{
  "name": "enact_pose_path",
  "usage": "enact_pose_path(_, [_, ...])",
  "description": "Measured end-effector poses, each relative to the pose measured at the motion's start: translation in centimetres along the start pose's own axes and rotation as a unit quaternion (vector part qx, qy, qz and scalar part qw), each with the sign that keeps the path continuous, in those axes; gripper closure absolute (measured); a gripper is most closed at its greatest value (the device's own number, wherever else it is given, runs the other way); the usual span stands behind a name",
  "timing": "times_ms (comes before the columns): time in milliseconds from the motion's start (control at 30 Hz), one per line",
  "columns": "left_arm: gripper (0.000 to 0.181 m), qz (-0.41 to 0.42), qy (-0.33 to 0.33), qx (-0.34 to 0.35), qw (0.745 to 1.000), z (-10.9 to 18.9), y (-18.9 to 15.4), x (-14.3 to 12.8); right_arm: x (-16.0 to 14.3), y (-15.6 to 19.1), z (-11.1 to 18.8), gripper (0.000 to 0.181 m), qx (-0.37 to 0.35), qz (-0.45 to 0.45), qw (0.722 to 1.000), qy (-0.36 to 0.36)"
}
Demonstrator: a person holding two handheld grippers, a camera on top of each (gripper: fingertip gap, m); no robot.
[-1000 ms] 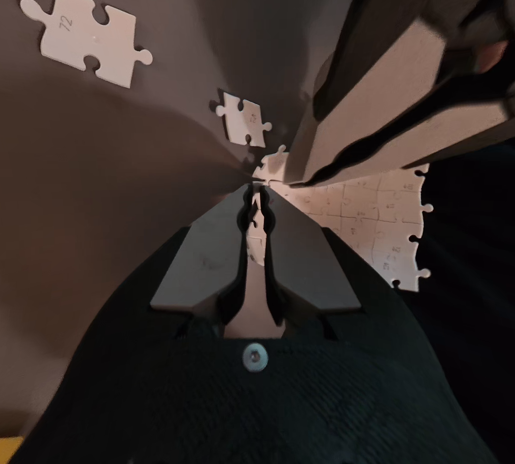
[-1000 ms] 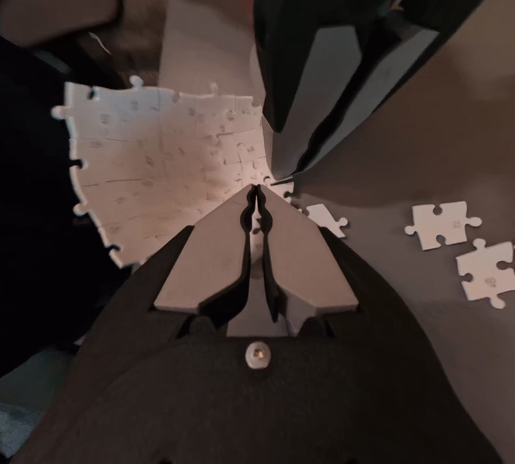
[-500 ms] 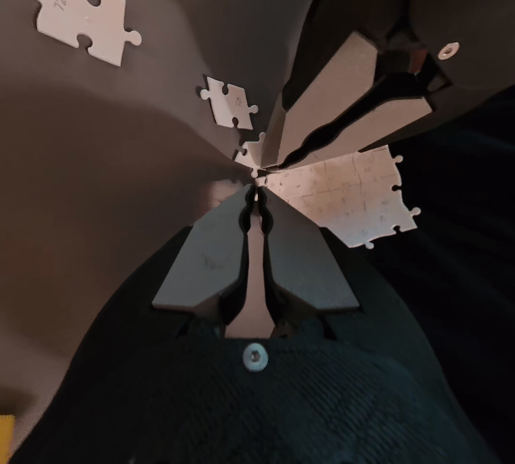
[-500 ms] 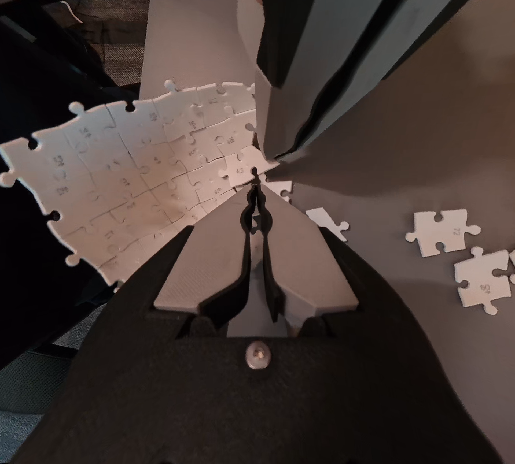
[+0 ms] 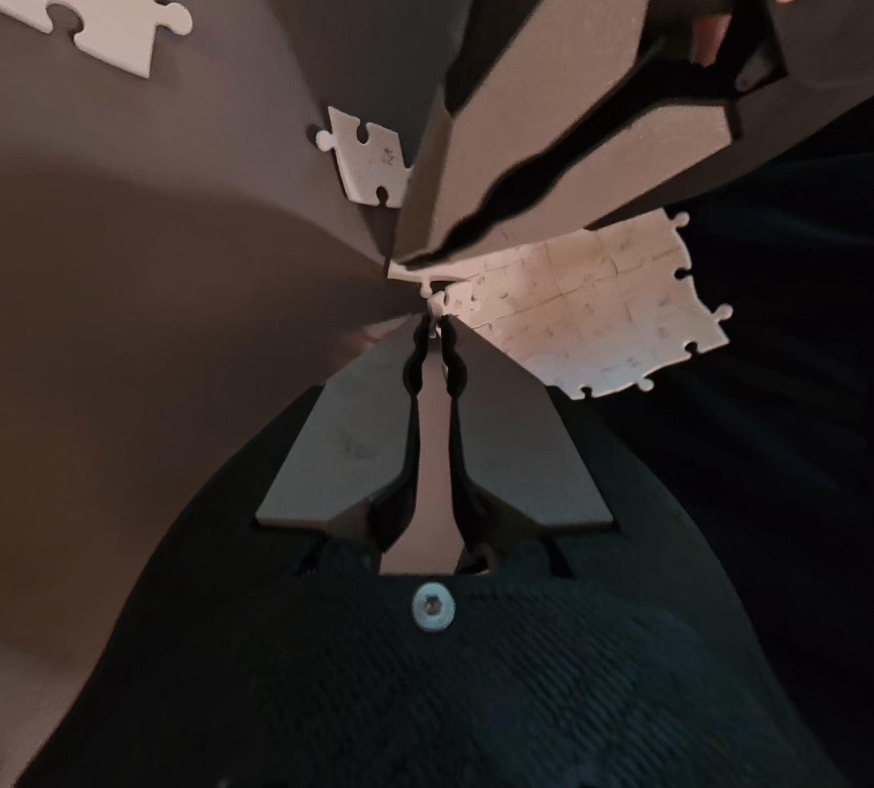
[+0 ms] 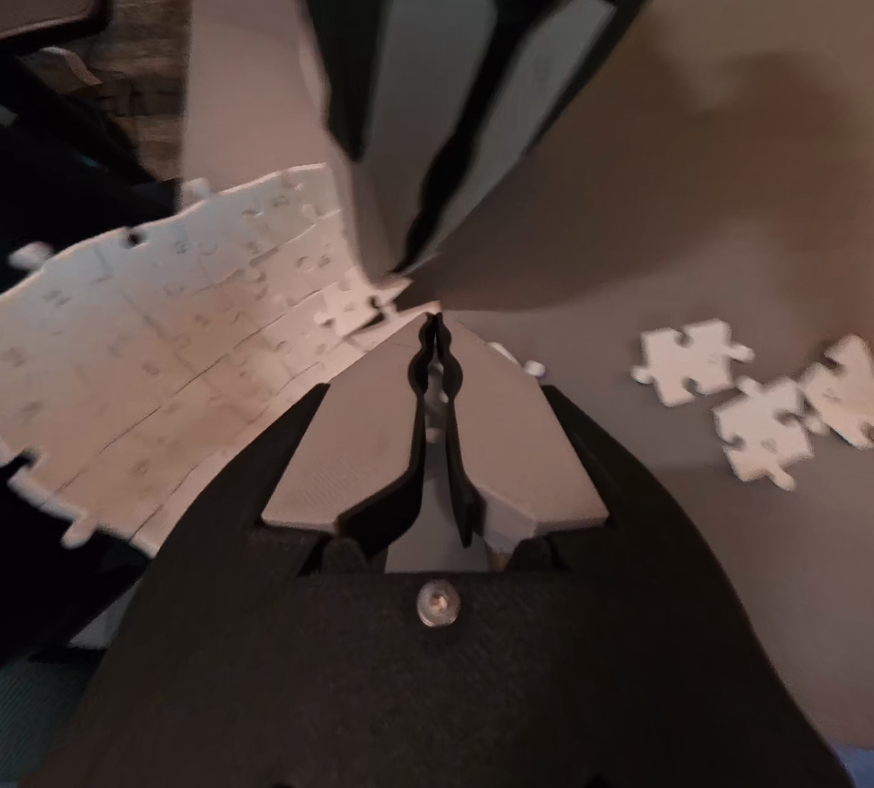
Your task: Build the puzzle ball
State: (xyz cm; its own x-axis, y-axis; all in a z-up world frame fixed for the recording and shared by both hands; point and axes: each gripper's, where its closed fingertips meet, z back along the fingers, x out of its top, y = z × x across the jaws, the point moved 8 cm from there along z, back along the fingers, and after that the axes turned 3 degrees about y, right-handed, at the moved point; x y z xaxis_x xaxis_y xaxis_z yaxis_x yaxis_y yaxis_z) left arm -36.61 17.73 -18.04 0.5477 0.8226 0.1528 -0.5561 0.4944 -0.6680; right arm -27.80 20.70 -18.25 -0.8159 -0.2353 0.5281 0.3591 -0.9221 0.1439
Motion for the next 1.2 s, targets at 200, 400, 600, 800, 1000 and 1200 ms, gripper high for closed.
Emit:
enact_pose_path(200, [0.180, -0.012, -0.009, 0.007, 1.000, 0.0, -0.3, 0.5, -0.9, -1.0, 2.1, 0.181, -0.053, -0.021, 0.997, -0.048])
enact_pose_path(400, [0.181, -0.012, -0.023, -0.007, 1.000, -0.2, -0.2, 0.4, -0.5, 0.4, 3.4, 0.181, 0.063, -0.024, 0.993, -0.098])
enact_pose_path(600, [0.181, -0.032, -0.038, -0.001, 0.999, -0.2, -0.2, 0.2, -1.6, -1.0, 2.4, 0.178, 0.032, -0.072, 0.996, -0.051])
enact_pose_path(800, [0.181, -0.055, -0.023, -0.021, 0.998, -0.6, -0.3, -0.5, -1.3, -1.5, 2.4, 0.167, 0.078, -0.103, 0.989, -0.077])
enact_pose_path(1000, [0.181, -0.094, -0.016, -0.062, 0.994, -0.7, 0.3, -1.0, -1.8, -2.4, 3.8, 0.165, 0.057, -0.106, 0.985, -0.123])
enact_pose_path(1200, [0.179, -0.119, -0.029, -0.098, 0.988, -1.2, 1.1, -1.4, -1.3, -1.3, 2.4, 0.163, 0.073, -0.058, 0.990, -0.106])
